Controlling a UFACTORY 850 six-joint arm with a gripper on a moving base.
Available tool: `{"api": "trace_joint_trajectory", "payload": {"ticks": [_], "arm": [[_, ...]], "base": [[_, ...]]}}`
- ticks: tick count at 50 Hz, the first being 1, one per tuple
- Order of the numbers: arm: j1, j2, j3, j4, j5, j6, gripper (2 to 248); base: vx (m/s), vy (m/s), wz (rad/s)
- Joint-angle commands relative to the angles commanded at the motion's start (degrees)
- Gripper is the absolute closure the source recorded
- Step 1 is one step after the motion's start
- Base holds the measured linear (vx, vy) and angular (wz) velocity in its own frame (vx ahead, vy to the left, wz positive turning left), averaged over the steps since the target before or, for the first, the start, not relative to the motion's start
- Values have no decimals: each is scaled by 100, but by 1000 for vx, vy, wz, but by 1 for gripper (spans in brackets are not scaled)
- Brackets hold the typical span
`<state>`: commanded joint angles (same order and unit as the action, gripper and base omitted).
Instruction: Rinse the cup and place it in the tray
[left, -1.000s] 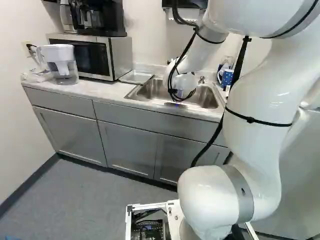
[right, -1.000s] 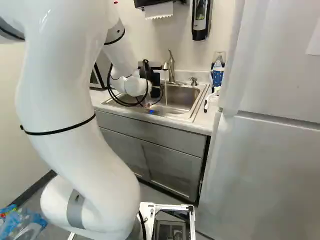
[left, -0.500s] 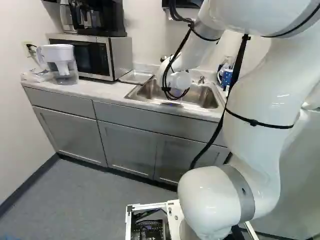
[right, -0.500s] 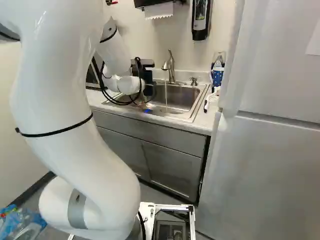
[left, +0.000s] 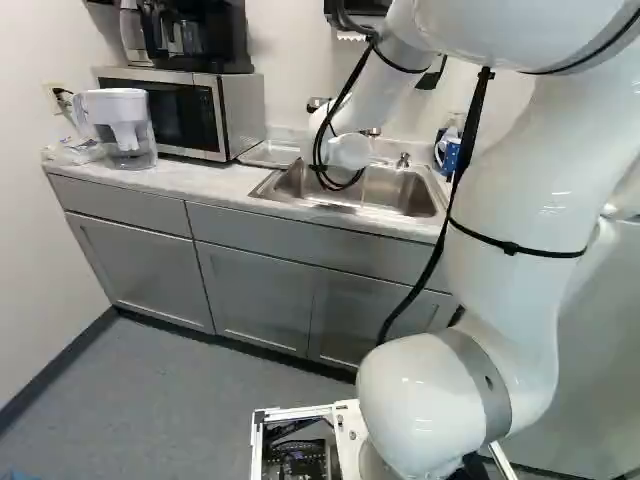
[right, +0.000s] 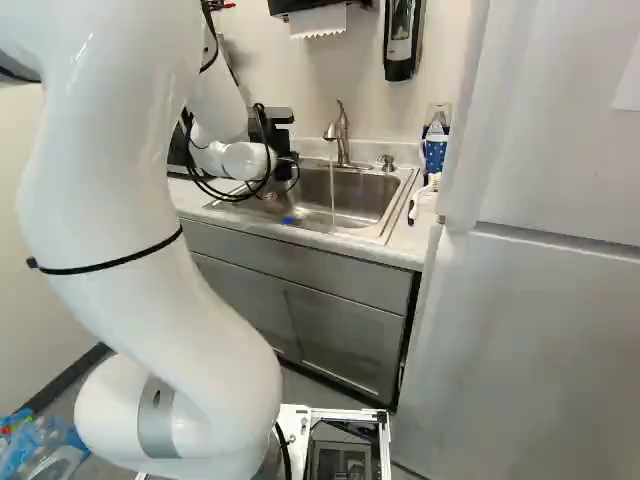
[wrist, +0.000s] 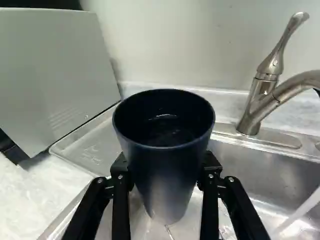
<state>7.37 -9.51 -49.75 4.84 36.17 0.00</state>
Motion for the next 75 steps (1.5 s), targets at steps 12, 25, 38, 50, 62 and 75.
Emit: {"api": "trace_joint_trajectory", "payload": {"ticks": [12, 25, 38, 50, 62, 75], "arm": [[189, 36, -115, 0, 0, 0, 125], [393, 19, -197, 0, 0, 0, 125], [483, -11, -230, 0, 0, 556, 125], [483, -11, -230, 0, 0, 1266, 125], [483, -11, -230, 0, 0, 2003, 125], [483, -11, -230, 0, 0, 2770, 125]], "base": [[0, 0, 0], [0, 0, 0], [0, 0, 0], [0, 0, 0], [0, 0, 0], [0, 0, 0]]}}
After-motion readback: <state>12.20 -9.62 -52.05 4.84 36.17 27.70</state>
